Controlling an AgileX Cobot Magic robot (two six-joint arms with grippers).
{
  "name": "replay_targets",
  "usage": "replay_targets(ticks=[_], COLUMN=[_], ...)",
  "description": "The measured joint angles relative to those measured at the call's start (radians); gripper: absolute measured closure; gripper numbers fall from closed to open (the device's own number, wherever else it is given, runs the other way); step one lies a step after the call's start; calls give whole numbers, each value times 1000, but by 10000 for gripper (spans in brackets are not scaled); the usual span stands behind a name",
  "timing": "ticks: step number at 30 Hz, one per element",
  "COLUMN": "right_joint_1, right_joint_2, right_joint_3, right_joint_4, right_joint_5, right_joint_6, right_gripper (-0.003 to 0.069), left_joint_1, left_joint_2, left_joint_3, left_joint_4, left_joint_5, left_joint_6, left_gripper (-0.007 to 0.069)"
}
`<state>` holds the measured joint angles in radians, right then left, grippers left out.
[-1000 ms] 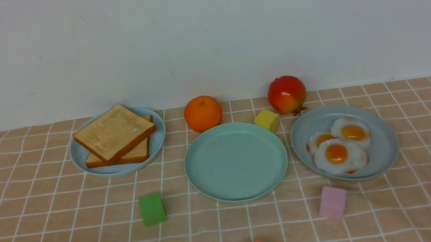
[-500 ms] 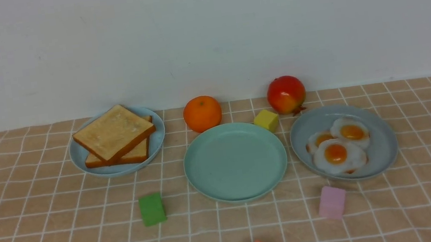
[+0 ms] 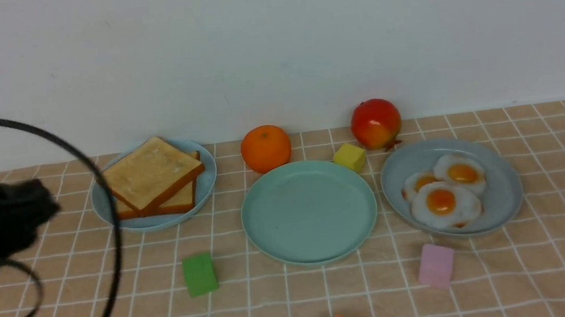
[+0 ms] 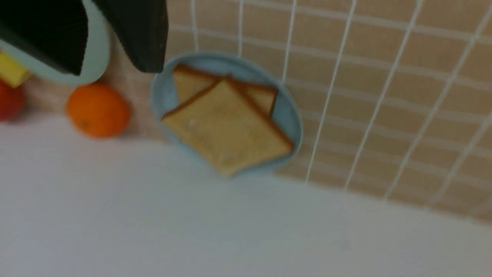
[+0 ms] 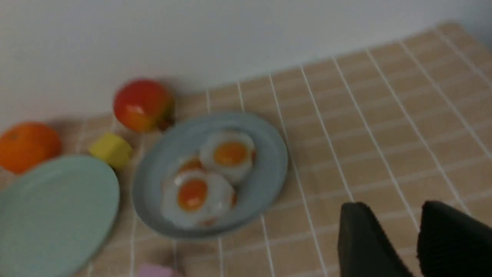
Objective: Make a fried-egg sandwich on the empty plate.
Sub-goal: Use the left arm to grab a slice of bread
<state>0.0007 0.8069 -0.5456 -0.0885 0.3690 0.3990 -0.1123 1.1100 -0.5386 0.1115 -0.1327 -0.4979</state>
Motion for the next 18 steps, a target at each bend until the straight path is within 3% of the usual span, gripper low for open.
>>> replay_targets(ticks=[2,4,6,7,14,18], right_joint_1=[0,0,0,0,0,0], right_joint_2=[54,108,127,151,202,202], right_joint_3=[0,0,0,-3,-41,-53], right_joint_4=[33,83,107,145,399,513], right_joint_5=[70,139,159,184,212,223], right_joint_6=[-1,-31,-54,-101,-356,-488], right_gripper=[418,418,418,418,418,418], left_joint_1=[0,0,0,0,14,91], left_joint_2=[100,201,233,296,557,723], left_joint_3=[-52,-157,-212,-296,-727,-958], left_joint_4=[-9,-17,-17,-18,-33,-142], left_joint_5=[64,243,305,409,765,901], left_joint_6=[-50,-111,-118,-117,25,87], left_gripper=[386,386,386,386,386,386])
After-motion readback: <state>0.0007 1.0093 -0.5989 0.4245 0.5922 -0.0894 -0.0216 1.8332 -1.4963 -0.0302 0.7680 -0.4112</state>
